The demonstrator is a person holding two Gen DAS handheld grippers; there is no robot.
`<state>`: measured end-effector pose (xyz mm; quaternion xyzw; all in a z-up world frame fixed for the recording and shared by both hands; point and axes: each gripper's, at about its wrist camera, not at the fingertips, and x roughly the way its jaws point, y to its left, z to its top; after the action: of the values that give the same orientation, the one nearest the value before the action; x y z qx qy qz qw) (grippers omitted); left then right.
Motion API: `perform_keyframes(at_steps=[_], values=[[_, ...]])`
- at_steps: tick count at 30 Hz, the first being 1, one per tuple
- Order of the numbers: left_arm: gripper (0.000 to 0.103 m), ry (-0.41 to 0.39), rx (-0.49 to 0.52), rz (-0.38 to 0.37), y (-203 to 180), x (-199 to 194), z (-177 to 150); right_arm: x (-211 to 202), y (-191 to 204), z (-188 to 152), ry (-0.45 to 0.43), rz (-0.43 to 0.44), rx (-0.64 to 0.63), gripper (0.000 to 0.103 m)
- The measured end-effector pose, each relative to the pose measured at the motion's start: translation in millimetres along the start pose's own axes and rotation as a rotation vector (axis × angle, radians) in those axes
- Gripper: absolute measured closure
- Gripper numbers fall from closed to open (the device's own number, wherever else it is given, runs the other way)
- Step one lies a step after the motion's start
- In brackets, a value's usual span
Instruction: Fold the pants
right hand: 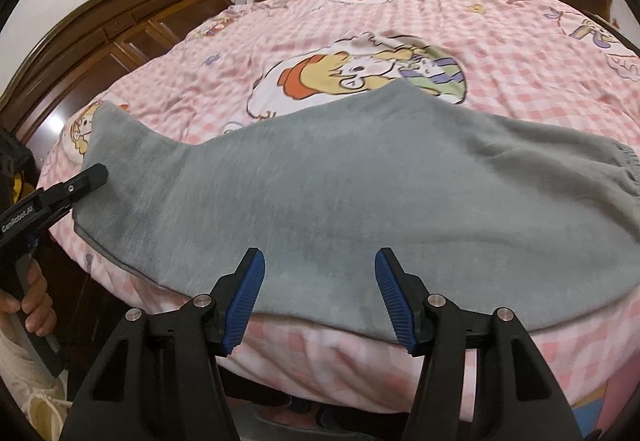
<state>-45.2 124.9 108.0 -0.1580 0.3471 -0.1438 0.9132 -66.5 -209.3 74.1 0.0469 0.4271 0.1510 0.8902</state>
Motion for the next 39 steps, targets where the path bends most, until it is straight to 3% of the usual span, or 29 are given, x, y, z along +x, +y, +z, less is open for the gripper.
perform_keyframes(at_steps=[4,10,20,23,25,29,32,39], values=[[0.09,0.042,0.047,0.01,-32,13,6,-5,-5,-1,-0.005,0.003,0.012,0.044],[0.09,0.138,0.101,-0.033,-71,56,-2,2,-8,-3,0.026,0.007,0.004,0.044],[0.088,0.284,0.106,-0.027,-77,120,-30,29,-17,5,0.095,-0.007,-0.01,0.044],[0.074,0.305,0.094,-0.043,-74,116,-29,40,-19,7,0.113,0.007,0.016,0.044],[0.054,0.295,0.093,-0.044,-73,104,-25,44,-19,9,0.115,0.021,0.037,0.044],[0.046,0.251,0.122,-0.046,-69,84,-20,45,-17,15,0.102,0.067,0.097,0.044],[0.045,0.241,0.112,0.011,-56,81,-18,44,-12,21,0.095,0.117,0.147,0.044],[0.045,0.285,0.084,0.167,-24,84,-30,57,18,36,0.135,0.13,0.111,0.044]])
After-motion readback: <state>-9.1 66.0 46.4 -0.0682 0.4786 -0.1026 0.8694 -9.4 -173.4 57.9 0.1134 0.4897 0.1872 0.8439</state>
